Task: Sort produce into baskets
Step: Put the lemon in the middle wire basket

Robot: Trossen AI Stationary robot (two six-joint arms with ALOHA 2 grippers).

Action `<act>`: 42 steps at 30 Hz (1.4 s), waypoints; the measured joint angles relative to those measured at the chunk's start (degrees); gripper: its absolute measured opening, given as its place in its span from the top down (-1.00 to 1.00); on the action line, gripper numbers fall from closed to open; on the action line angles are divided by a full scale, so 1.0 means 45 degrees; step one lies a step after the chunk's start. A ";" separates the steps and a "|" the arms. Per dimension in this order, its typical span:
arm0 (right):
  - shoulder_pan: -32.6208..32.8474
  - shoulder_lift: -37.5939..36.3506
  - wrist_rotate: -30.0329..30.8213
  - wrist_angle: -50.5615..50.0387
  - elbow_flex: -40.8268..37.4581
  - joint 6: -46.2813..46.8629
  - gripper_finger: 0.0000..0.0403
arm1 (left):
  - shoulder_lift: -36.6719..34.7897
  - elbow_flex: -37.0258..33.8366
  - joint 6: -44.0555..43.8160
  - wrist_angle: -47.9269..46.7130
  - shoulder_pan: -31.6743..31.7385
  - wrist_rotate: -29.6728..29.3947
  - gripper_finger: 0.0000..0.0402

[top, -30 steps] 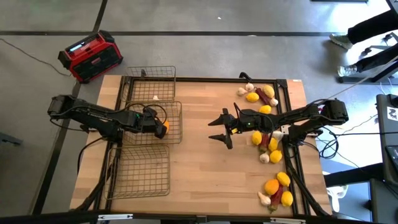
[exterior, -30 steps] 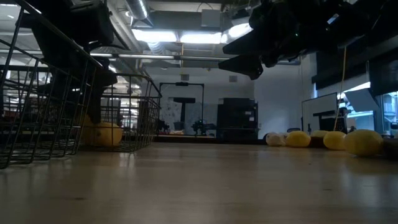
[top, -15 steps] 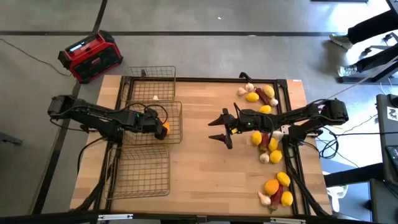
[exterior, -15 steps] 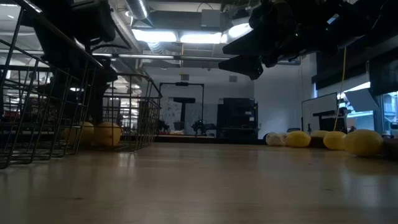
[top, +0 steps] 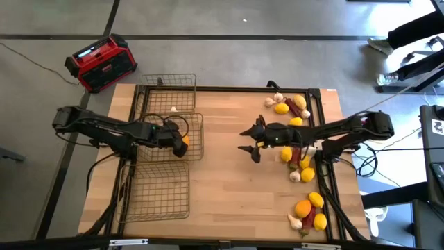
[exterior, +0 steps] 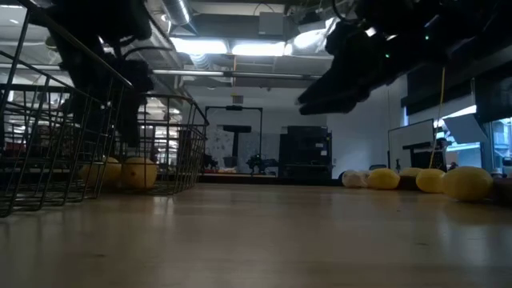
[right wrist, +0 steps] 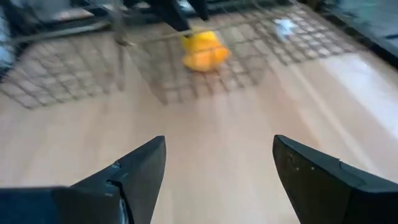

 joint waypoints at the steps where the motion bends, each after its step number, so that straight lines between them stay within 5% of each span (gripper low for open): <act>1: 0.0000 -0.0253 0.0324 -0.0498 0.0000 -0.0102 -0.45 | -0.0062 0.0106 0.0065 0.0000 -0.0057 -0.0101 -0.59; 11: -0.0005 -0.3003 0.2958 -0.6968 0.0446 0.0987 -0.45 | -0.1016 0.0729 0.0164 0.0223 -0.0875 -0.0798 -0.59; 26: 0.0010 -0.3686 0.0782 -1.5315 0.1753 0.6269 -0.45 | -0.1009 0.0731 0.0849 0.1426 -0.1320 -0.0920 -0.59; 42: 0.0005 -0.2991 -0.0170 -1.6572 0.0860 0.8517 -0.45 | -0.1004 0.0731 0.0859 0.1438 -0.1320 -0.0920 -0.59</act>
